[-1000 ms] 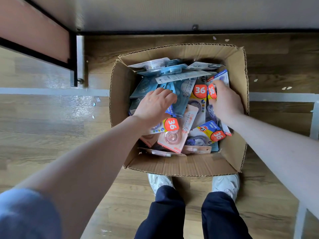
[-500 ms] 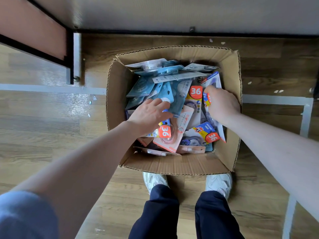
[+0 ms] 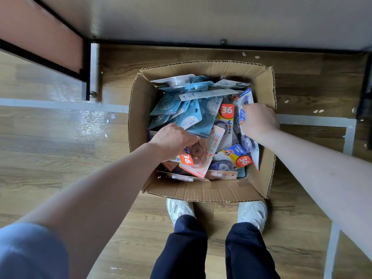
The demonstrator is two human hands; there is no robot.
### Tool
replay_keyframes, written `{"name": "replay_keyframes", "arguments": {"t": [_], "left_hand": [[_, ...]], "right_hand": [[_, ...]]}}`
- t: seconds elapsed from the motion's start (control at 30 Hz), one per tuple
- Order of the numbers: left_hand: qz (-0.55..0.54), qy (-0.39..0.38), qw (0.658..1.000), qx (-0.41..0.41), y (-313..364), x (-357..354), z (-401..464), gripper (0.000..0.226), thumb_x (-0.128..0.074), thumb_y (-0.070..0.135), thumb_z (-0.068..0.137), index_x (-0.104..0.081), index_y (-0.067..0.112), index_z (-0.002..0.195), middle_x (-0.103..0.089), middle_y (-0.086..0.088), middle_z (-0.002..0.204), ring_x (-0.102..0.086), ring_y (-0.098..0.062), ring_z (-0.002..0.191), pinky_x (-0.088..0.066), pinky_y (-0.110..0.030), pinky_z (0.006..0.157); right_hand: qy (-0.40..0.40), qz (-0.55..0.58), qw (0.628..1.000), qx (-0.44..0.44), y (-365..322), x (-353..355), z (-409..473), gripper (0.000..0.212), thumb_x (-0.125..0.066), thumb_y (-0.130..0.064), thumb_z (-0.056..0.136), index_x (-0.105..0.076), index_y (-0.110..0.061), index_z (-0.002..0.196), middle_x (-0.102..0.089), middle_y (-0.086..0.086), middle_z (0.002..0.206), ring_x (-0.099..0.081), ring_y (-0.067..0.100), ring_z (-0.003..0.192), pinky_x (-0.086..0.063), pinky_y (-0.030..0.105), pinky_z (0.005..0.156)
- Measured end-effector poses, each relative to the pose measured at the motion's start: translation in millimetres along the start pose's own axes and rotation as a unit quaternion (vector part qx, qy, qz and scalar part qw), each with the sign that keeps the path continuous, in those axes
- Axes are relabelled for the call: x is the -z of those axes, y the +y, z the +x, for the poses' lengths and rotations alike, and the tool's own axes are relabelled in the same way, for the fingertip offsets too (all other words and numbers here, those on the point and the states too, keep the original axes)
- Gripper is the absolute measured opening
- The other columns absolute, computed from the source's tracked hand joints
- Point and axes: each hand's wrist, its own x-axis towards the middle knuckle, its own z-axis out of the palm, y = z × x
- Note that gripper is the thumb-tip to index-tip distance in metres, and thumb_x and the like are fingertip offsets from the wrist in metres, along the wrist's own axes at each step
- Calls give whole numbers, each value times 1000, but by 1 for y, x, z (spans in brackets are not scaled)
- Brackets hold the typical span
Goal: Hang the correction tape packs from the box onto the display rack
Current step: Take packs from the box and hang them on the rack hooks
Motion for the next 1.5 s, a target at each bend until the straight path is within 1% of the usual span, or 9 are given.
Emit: {"name": "replay_keyframes", "arguments": {"t": [0.13, 0.33, 0.57, 0.7, 0.8, 0.97, 1.13, 1.3, 1.5], "left_hand": [[-62, 24, 996, 59, -2, 8, -9, 15, -59, 32, 90, -52, 20, 96, -53, 0, 80, -44, -21, 76, -38, -30, 68], [-132, 91, 979, 128, -3, 39, -26, 22, -52, 35, 93, -63, 22, 107, -64, 0, 103, -58, -24, 95, -41, -30, 71], [-149, 154, 962, 169, -12, 85, -64, 20, -52, 35, 92, -64, 22, 102, -65, 1, 101, -58, -23, 94, -33, -28, 62], [-159, 177, 952, 194, -14, 112, -90, 19, -54, 36, 91, -65, 23, 99, -66, 1, 99, -59, -26, 92, -43, -29, 66], [-172, 188, 944, 210, -14, 133, -110, 17, -54, 35, 91, -64, 23, 95, -66, -1, 95, -59, -27, 88, -42, -30, 65], [-158, 213, 938, 222, -9, 174, -146, 21, -55, 38, 90, -65, 22, 101, -66, -2, 97, -60, -27, 89, -44, -30, 66], [-172, 280, 920, 215, -7, 221, -189, 18, -56, 35, 90, -67, 22, 97, -67, 0, 95, -60, -23, 91, -35, -28, 61], [-154, 324, 907, 221, 0, 273, -233, 20, -55, 34, 90, -67, 19, 98, -67, 0, 95, -60, -23, 88, -40, -29, 64], [-138, 359, 895, 225, 13, 325, -285, 24, -54, 35, 92, -67, 17, 101, -67, -2, 94, -60, -22, 86, -40, -28, 64]], "right_hand": [[4, 2, 1000, -23, 1, 11, -11, 11, -50, 3, 87, -55, -4, 94, -60, 19, 101, -53, 33, 81, -37, 32, 62], [78, 56, 995, -24, 6, 35, -24, 17, -48, -12, 95, -60, -9, 106, -62, 16, 103, -55, 36, 87, -34, 31, 62], [135, 83, 987, 30, 3, 91, -48, 21, -47, -23, 97, -63, -13, 106, -62, 14, 106, -55, 37, 94, -30, 32, 64], [157, 86, 983, 49, -4, 122, -63, 23, -48, -26, 97, -65, -14, 107, -64, 10, 107, -57, 32, 93, -33, 29, 64], [168, 85, 980, 65, -9, 148, -80, 23, -49, -28, 97, -66, -14, 105, -64, 8, 103, -57, 28, 90, -32, 28, 62], [178, 86, 976, 94, -21, 194, -115, 24, -49, -30, 96, -67, -15, 105, -62, 5, 98, -55, 22, 86, -28, 26, 58], [194, 103, 966, 137, -30, 244, -151, 24, -47, -26, 97, -66, -11, 98, -59, 5, 91, -49, 17, 75, -22, 24, 48], [232, 100, 953, 167, -38, 298, -185, 24, -47, -25, 97, -65, -10, 98, -60, 6, 92, -52, 20, 77, -28, 27, 53], [276, 88, 939, 184, -44, 355, -232, 26, -46, -28, 97, -63, -12, 110, -63, 4, 104, -56, 18, 86, -29, 23, 53]]}}
